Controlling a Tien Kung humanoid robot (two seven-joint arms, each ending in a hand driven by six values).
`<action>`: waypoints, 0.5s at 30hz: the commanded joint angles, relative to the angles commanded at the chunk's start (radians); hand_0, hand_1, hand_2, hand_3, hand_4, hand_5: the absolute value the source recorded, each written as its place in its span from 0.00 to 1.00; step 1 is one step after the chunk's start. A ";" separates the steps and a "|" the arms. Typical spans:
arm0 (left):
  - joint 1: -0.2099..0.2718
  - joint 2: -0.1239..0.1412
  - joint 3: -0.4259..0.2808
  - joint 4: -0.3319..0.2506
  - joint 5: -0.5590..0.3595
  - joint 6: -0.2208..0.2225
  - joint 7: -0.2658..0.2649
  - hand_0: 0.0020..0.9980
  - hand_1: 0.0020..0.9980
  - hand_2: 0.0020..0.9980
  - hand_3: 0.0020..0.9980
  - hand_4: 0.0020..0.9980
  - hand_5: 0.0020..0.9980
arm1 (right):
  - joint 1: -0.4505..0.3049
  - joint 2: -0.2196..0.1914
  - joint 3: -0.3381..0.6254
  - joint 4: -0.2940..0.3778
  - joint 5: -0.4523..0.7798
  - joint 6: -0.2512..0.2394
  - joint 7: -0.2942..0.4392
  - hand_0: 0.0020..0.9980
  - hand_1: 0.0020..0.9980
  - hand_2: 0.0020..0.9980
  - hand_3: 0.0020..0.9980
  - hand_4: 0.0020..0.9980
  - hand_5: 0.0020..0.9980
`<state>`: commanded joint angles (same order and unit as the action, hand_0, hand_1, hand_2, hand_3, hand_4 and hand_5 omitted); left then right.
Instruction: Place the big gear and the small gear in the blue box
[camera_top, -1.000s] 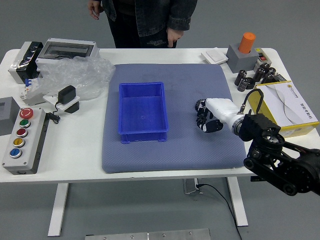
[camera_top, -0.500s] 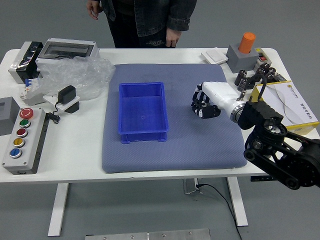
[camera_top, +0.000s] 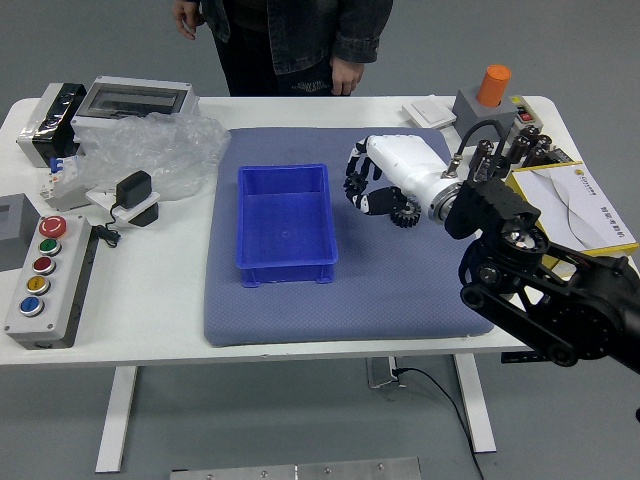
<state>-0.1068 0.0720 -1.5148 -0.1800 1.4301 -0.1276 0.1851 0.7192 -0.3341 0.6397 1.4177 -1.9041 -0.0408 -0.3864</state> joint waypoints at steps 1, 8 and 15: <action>0.000 0.000 0.000 0.000 0.000 0.000 0.000 0.73 0.68 0.70 0.70 0.44 0.01 | 0.005 0.013 -0.001 -0.003 -0.002 0.000 -0.001 0.59 0.49 0.49 0.53 0.69 0.02; 0.001 -0.001 0.000 0.000 0.004 -0.001 0.002 0.73 0.68 0.70 0.70 0.44 0.01 | 0.027 0.090 -0.017 -0.032 -0.008 -0.001 -0.001 0.59 0.49 0.49 0.53 0.69 0.02; 0.003 -0.002 0.000 0.000 0.006 -0.001 0.003 0.73 0.68 0.70 0.70 0.44 0.01 | 0.034 0.152 -0.031 -0.063 -0.007 -0.004 0.000 0.59 0.49 0.49 0.54 0.69 0.02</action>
<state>-0.1042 0.0699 -1.5146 -0.1800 1.4357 -0.1290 0.1877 0.7536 -0.1822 0.6086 1.3547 -1.9113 -0.0447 -0.3861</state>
